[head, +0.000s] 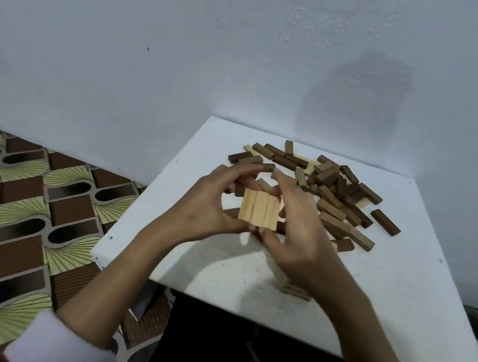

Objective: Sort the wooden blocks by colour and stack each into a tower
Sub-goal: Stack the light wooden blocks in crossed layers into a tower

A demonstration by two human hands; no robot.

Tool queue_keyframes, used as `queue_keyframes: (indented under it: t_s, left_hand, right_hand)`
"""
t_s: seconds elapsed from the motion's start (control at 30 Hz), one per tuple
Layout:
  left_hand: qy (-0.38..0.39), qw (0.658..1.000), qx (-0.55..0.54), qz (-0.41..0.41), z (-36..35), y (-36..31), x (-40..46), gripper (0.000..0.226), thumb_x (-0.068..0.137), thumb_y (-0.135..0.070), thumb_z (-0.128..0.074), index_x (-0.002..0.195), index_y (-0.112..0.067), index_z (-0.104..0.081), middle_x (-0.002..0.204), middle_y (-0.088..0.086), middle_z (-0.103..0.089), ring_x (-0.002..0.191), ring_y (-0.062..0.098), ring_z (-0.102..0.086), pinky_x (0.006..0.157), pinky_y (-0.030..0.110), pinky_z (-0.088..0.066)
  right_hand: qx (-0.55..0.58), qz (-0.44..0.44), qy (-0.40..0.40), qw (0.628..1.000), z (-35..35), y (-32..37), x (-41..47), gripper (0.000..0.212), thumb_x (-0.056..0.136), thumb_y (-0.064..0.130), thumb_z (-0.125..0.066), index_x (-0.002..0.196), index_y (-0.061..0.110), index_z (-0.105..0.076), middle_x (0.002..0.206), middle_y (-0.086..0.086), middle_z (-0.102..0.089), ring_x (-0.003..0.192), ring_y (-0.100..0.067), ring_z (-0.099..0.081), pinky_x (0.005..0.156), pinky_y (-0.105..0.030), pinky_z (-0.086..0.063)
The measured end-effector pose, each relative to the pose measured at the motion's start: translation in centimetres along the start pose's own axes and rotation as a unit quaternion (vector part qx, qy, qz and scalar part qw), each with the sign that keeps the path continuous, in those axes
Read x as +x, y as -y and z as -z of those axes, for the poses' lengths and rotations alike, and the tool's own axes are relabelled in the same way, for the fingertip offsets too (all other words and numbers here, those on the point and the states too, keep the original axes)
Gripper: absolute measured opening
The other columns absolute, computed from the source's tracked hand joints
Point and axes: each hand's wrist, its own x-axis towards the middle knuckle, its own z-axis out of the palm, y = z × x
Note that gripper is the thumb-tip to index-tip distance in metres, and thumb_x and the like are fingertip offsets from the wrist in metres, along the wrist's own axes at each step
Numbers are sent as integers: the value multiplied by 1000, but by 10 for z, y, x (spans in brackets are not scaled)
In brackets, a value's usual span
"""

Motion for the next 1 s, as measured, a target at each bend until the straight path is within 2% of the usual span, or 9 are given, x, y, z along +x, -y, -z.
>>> queue_keyframes:
  t_s: [0.1, 0.2, 0.37, 0.5, 0.6, 0.7, 0.8, 0.93, 1.0]
  left_hand:
    - [24, 999, -38, 0, -18, -16, 7, 84, 59, -9, -87, 131, -25, -46, 106, -15, -60, 98, -5, -48, 78, 5, -38]
    - [53, 998, -42, -11, -45, -25, 14, 84, 60, -18, -87, 132, -31, -43, 108, -9, -59, 103, 2, -50, 87, 19, -43]
    - [98, 995, -22, -2, -72, -31, 16, 86, 66, -22, -84, 138, -31, -39, 104, -30, -46, 105, -1, -47, 90, 34, -48]
    - [121, 993, -4, -4, -82, -29, 14, 88, 68, -28, -83, 140, -35, -34, 111, -21, -47, 117, 12, -46, 94, 43, -47]
    - [127, 992, 11, -7, -86, -28, 13, 88, 69, -26, -82, 141, -32, -33, 107, -31, -42, 118, 11, -44, 96, 32, -44]
    - [128, 992, 10, -3, -91, -27, 13, 86, 70, -24, -82, 141, -30, -32, 107, -27, -43, 116, 8, -44, 89, 13, -39]
    - [130, 991, 10, 1, -93, -25, 12, 86, 71, -23, -81, 142, -28, -32, 110, -20, -45, 114, 4, -45, 88, 10, -39]
    - [136, 991, 10, 5, -94, -22, 12, 88, 71, -27, -81, 142, -31, -30, 117, -20, -44, 116, -3, -44, 91, 12, -39]
    - [140, 990, 5, 10, -94, -21, 12, 89, 71, -29, -81, 143, -33, -28, 119, -22, -43, 115, -9, -42, 88, 6, -37]
  right_hand:
    - [-17, -4, -21, 1000, 26, -11, -14, 84, 75, 5, -70, 143, 27, -25, 113, 8, -48, 96, -2, -43, 80, -13, -40]
    - [-6, -46, -26, 999, 43, -29, -30, 84, 74, 4, -71, 122, 54, -24, 109, 18, -47, 97, 8, -42, 75, -4, -39]
    - [-30, -91, -17, 995, 47, -52, -52, 81, 76, 17, -73, 141, 35, -29, 121, 18, -46, 113, -6, -34, 93, -27, -37]
    - [-24, -76, -12, 997, 49, -61, -62, 80, 75, 15, -72, 139, 33, -27, 117, 30, -39, 115, -1, -29, 101, -37, -34]
    - [-20, -78, -5, 997, 48, -64, -61, 78, 76, 18, -72, 135, 36, -24, 113, 37, -33, 114, 6, -23, 103, -35, -29]
    - [-20, -93, 7, 995, 47, -68, -60, 79, 77, 16, -73, 140, 27, -28, 108, 37, -34, 119, -1, -26, 106, -38, -30]
    - [-17, -101, 10, 995, 46, -70, -61, 78, 78, 17, -72, 143, 22, -28, 109, 32, -35, 124, -10, -29, 105, -41, -32]
    - [-9, -108, 12, 994, 45, -74, -63, 85, 78, 21, -74, 144, 27, -22, 119, 35, -27, 123, 1, -19, 109, -38, -26]
    - [6, -124, 18, 992, 45, -75, -64, 90, 77, 25, -75, 146, 29, -17, 133, 27, -27, 125, 4, -14, 112, -37, -22]
